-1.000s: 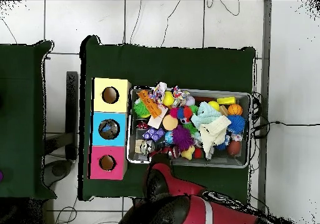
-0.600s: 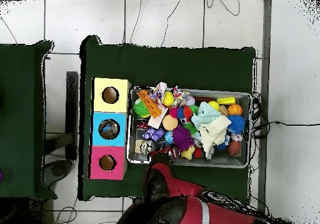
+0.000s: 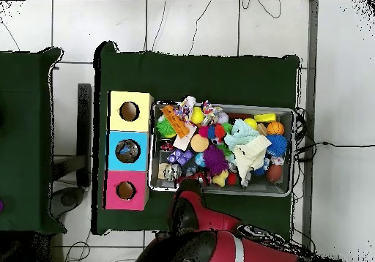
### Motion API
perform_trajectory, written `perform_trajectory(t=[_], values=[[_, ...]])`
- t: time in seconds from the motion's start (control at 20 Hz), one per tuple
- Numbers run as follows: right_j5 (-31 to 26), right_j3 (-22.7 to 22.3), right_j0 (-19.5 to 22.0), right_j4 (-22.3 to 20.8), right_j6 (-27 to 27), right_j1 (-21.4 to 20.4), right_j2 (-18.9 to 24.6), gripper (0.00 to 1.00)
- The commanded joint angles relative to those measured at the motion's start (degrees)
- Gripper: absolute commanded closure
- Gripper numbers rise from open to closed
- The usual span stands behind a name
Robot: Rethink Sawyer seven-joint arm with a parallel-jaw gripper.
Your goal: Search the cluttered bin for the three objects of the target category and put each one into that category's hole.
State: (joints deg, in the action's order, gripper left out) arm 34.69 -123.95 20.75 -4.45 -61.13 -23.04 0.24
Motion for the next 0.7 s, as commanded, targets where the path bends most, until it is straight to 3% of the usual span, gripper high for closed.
perform_trajectory(t=[0.05, 0.2, 0.4, 0.7], values=[[-7.96, 2.24, 0.31, 5.27, -14.59, 5.66, -1.24, 0.00], [-7.76, 2.17, 0.28, 5.18, -14.33, 6.24, -1.90, 0.00], [-6.88, 2.64, 3.98, 1.34, -16.04, 8.15, 1.82, 0.00], [-8.48, 1.19, 2.89, 2.51, -17.08, 5.08, 5.88, 0.00]])
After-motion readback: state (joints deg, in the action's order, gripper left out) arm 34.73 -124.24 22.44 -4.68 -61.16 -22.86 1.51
